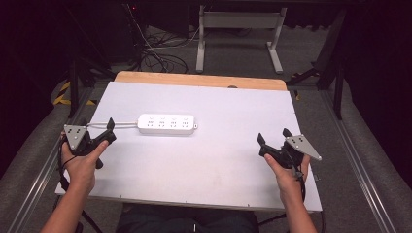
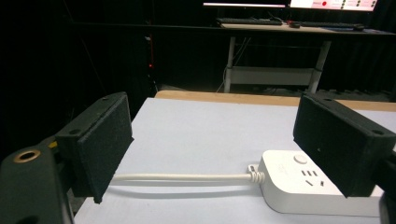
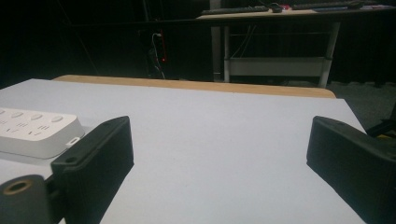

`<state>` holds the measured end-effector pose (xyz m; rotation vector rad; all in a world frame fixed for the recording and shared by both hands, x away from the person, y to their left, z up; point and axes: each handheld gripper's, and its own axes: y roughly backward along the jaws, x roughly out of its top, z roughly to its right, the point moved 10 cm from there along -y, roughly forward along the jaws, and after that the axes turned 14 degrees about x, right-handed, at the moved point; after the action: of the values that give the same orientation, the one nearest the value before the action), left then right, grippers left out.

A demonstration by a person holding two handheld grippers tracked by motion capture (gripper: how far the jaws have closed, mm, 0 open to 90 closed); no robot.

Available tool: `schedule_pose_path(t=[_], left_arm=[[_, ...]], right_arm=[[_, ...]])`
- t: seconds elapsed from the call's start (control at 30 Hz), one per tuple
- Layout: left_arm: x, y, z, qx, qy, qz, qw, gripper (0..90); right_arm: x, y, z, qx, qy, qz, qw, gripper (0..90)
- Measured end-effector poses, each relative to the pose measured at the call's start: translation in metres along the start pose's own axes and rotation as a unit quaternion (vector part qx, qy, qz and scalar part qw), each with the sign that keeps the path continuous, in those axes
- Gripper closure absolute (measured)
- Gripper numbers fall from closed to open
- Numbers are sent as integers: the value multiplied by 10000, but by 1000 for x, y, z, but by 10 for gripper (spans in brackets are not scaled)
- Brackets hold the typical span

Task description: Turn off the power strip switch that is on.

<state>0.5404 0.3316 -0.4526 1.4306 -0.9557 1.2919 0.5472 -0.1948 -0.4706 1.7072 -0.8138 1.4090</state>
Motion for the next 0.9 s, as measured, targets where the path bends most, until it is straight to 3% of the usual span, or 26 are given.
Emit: schedule_pose_path(t=[0.47,0.73,0.9], left_arm=[[0,-1,2,-4,-3,-15,10000,167],[1,-3,4,-26,15,-10,10000,301],[2,-2,4,-76,0,14,10000,453]], right_arm=[[-2,1,0,-3,22,-58,10000,76],[-3,4,1,-33,24,-71,10000,77],[-4,4,2,-48,15,-74,10000,78]])
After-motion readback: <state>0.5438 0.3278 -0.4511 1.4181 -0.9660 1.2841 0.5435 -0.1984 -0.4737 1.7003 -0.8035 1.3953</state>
